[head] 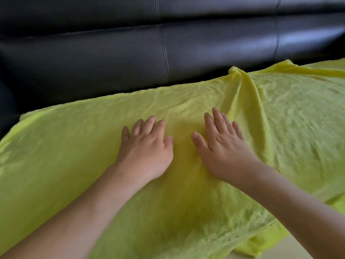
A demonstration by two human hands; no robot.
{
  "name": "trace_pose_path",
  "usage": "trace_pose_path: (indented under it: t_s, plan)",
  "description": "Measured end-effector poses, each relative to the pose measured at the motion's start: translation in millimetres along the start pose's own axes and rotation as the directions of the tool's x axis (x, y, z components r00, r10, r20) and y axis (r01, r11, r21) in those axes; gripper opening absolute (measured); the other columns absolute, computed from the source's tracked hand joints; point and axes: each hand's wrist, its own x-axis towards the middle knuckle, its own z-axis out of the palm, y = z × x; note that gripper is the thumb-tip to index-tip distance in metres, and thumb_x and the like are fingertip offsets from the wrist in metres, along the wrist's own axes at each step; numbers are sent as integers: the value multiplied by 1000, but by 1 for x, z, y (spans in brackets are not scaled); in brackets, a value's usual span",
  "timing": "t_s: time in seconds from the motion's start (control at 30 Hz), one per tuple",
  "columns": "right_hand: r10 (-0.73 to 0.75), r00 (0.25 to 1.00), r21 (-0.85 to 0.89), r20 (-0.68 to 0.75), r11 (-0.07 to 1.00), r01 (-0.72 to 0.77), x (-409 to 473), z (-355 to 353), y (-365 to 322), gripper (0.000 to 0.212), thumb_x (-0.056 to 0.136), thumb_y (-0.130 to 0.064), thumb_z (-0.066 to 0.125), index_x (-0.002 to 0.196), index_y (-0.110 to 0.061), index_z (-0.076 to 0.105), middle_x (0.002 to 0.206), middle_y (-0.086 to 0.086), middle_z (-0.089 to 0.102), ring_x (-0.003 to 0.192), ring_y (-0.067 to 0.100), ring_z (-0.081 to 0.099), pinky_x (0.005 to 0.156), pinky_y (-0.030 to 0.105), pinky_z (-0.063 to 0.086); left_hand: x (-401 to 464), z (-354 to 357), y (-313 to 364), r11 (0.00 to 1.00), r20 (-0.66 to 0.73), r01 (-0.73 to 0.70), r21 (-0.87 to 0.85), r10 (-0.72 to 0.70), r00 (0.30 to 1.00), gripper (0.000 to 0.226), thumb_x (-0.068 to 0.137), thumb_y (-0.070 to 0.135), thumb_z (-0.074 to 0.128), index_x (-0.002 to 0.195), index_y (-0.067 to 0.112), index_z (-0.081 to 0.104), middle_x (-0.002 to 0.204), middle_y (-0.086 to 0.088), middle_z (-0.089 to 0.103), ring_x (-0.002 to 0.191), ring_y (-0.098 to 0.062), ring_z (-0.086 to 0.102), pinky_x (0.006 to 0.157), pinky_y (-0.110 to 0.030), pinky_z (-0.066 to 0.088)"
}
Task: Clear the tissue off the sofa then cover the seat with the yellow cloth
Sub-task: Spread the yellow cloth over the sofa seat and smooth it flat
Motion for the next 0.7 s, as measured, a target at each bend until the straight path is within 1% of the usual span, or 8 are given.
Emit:
trace_pose_path:
  t_s: [0.1, 0.2, 0.37, 0.53, 0.6, 0.7]
  plan:
    - [-29, 1000, 6, 1, 1000, 29, -3, 8, -1, 74, 95, -63, 10, 154, -23, -9, 157, -3, -29, 144, 14, -25, 118, 37, -13, -3, 9, -4, 999, -6, 14, -36, -14, 1000, 59, 100, 51, 17, 155, 31, 5, 163, 10, -5, 150, -18, -4, 119, -54, -2]
    - [-24, 1000, -43, 15, 999, 24, -5, 10, 10, 76, 93, -66, 7, 154, -22, -12, 156, -4, -32, 143, 12, -26, 118, 36, -13, -3, 13, -3, 999, -18, 19, -45, -20, 1000, 61, 100, 53, 14, 156, 33, 1, 163, 11, -7, 150, -18, -8, 119, -54, -6]
    - [61, 998, -65, 27, 996, -59, -4, 3, 29, 79, 92, -69, 8, 153, -24, -13, 158, -1, -26, 146, 15, -19, 117, 33, -11, -5, 16, -4, 1000, -33, 16, -25, -17, 999, 61, 99, 55, 10, 155, 34, -1, 164, 11, -7, 150, -17, -8, 119, -53, -6]
    - [124, 991, -142, 50, 983, -116, 1, -2, 44, 79, 92, -69, 9, 155, -23, -6, 161, 2, -18, 148, 18, -14, 119, 39, -9, -6, 16, -5, 1000, -36, 16, -11, -16, 999, 61, 98, 56, 8, 155, 35, -2, 163, 11, -7, 150, -16, -8, 119, -53, -6]
    - [109, 993, -141, 48, 985, -101, 6, -7, 43, 78, 93, -66, 10, 155, -20, -3, 161, 4, -17, 148, 19, -14, 119, 41, -8, -6, 14, -4, 1000, -31, 28, -9, -28, 999, 61, 99, 56, 9, 155, 35, -1, 164, 10, -7, 150, -16, -8, 119, -53, -6]
    - [15, 1000, -102, 28, 995, -12, 20, -11, 31, 74, 96, -61, 13, 155, -19, 0, 161, 3, -15, 148, 18, -14, 119, 41, -10, 1, 9, 4, 999, -26, 51, -15, -52, 998, 62, 99, 55, 12, 156, 33, 2, 164, 9, -5, 150, -19, -6, 119, -54, -5]
